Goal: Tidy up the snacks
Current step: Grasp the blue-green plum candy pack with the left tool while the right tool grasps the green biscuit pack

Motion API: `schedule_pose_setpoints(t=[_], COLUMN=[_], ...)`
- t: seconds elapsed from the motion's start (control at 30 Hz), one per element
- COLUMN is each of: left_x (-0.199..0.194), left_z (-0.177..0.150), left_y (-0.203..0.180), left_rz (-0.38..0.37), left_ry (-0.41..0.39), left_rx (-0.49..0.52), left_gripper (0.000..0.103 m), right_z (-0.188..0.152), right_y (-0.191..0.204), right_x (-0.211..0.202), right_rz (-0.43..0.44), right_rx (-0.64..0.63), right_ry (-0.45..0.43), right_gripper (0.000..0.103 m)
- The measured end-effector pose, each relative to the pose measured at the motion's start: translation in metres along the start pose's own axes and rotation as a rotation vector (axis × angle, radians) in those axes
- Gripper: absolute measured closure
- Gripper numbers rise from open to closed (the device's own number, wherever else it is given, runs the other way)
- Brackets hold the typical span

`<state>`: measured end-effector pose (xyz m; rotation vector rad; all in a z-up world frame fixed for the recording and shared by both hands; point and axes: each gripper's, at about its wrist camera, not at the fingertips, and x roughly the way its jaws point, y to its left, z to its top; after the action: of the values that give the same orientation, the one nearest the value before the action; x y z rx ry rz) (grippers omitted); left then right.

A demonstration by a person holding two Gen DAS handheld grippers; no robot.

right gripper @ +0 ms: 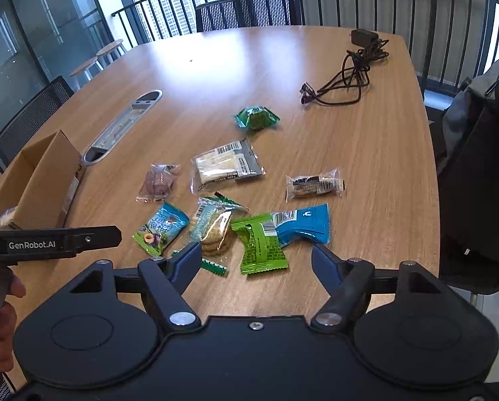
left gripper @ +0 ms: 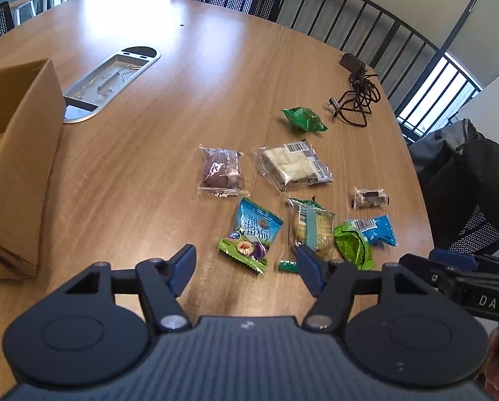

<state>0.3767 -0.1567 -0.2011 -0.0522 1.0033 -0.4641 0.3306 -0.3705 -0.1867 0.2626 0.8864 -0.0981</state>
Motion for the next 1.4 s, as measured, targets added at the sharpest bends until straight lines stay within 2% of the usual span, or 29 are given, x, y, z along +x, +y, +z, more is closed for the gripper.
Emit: schedule_pose_setpoints(t=[0.23, 0.53, 0.7, 0.9, 1.2, 1.3, 1.4], left_x=[0.024, 0.045, 0.052, 0.059, 0.069, 0.072, 0.072], left_z=[-0.001, 0.000, 0.003, 0.011, 0.010, 0.005, 0.003], left_y=[-0.004, -0.008, -0.012, -0.018, -0.024, -0.024, -0.027], left_rz=[0.019, 0.040, 0.063, 0.094, 0.060, 0.070, 0.081], left_ry=[0.001, 0.005, -0.003, -0.023, 0.012, 0.034, 0.044], left_rx=[0.003, 0.005, 0.025, 0.098, 0.169, 0.194, 0.237], left_gripper=[0.046, 0.053, 0.053, 0.052, 0.051, 0.051, 0.053], right_z=[-0.005, -0.003, 0.000, 0.003, 0.002, 0.000, 0.000], right_y=[-0.011, -0.014, -0.014, -0.011, -0.005, -0.004, -0.001], right_x=[0.021, 0.042, 0.050, 0.062, 0.070, 0.071, 0.072], right_rz=[0.008, 0.026, 0.027, 0.028, 0.026, 0.016, -0.003], right_rx=[0.011, 0.001, -0.004, -0.012, -0.008, -0.013, -0.028], right_ry=[0.035, 0.063, 0.069, 0.082, 0.091, 0.089, 0.086], right_gripper=[0.042, 0.044, 0.046, 0.046, 0.047, 0.052, 0.063])
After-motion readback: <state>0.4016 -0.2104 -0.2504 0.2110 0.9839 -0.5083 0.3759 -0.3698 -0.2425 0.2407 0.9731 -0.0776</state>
